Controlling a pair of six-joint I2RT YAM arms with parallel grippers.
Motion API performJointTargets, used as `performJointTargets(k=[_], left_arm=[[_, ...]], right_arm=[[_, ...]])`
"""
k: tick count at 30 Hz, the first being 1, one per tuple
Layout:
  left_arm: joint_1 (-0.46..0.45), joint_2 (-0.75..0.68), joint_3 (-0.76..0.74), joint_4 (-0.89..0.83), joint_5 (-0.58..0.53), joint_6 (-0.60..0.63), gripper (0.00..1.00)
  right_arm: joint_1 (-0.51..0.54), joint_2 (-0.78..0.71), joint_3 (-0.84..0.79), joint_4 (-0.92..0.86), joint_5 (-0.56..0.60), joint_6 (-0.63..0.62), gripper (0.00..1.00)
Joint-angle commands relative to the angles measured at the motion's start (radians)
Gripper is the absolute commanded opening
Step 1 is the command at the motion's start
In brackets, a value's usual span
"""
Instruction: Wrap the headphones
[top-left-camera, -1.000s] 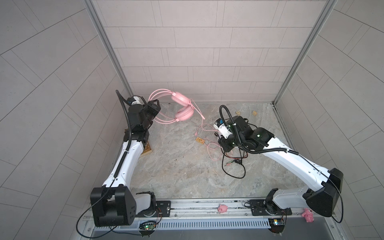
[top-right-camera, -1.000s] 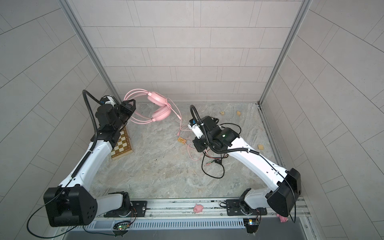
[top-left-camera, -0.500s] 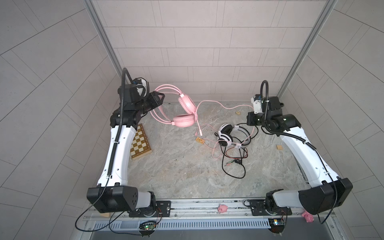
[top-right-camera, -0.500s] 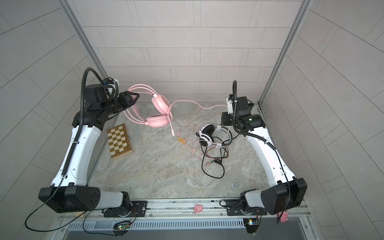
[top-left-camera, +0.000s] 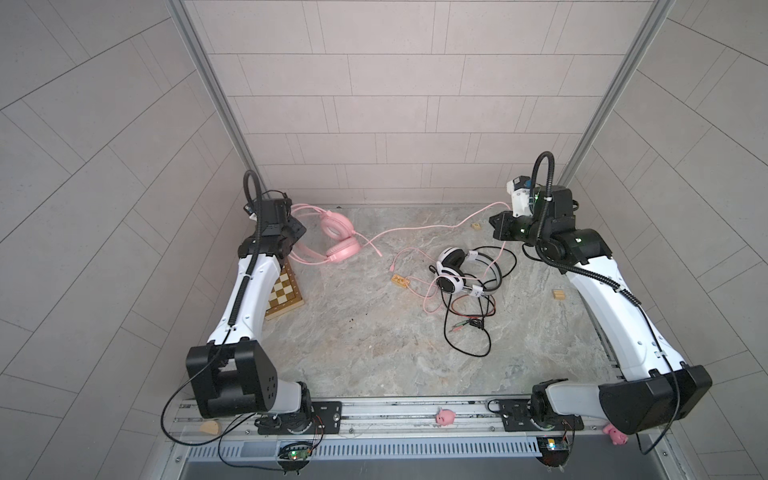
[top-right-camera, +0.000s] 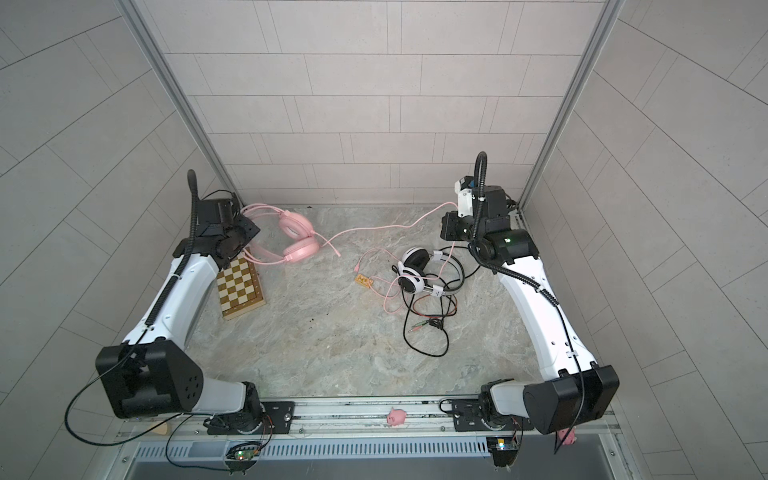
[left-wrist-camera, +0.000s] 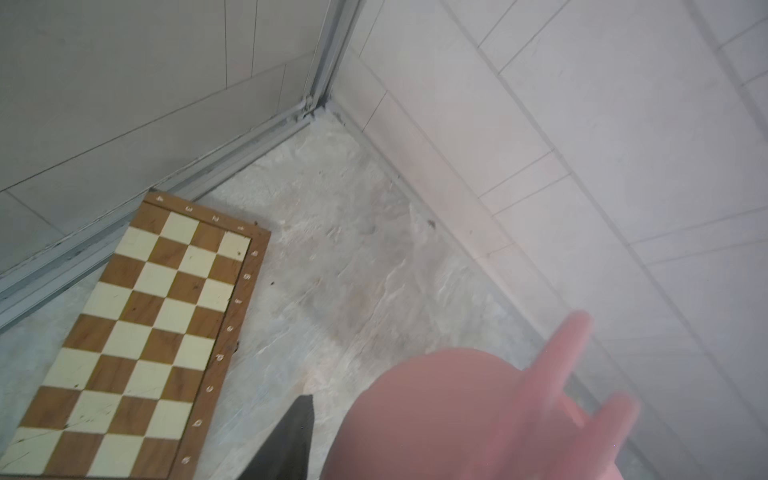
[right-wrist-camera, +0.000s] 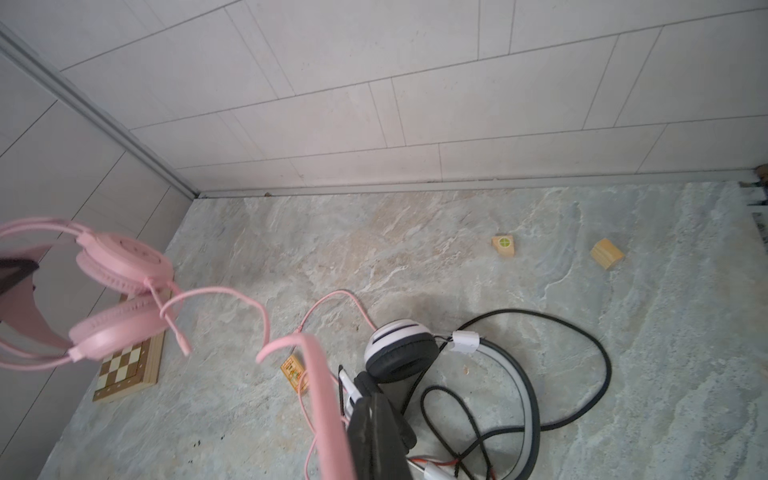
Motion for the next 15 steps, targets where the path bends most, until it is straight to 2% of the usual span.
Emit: performJointTargets(k=[1, 3, 5, 7, 9, 12, 15], left_arm=[[0.006, -0.003, 0.048, 0.277, -0.039, -0.224, 0.00], [0.009, 0.023, 0.044, 0.357, 0.014, -0.306, 0.00], [0.017, 0.075, 0.084, 0.412, 0.129, -0.382, 0.00], [0.024, 0.130, 0.168, 0.379, 0.252, -0.427, 0.00], [0.027, 0.160, 0.222, 0.326, 0.305, -0.445, 0.00], [0.033, 0.152, 0.232, 0.309, 0.305, -0.498, 0.00], [0.030, 0.139, 0.223, 0.339, 0.285, -0.565, 0.00]], right_arm=[[0.008, -0.096, -0.070, 0.027, -0.013, 0.048, 0.00], [0.011, -0.118, -0.126, 0.037, -0.031, 0.056, 0.00], [0.014, -0.119, -0.163, 0.011, -0.026, 0.042, 0.00], [0.014, -0.113, -0.197, -0.021, -0.012, 0.006, 0.00], [0.015, -0.109, -0.221, -0.040, 0.019, -0.020, 0.00], [0.022, -0.087, -0.241, -0.043, 0.022, -0.035, 0.00], [0.103, -0.043, -0.234, -0.037, 0.061, -0.056, 0.00]])
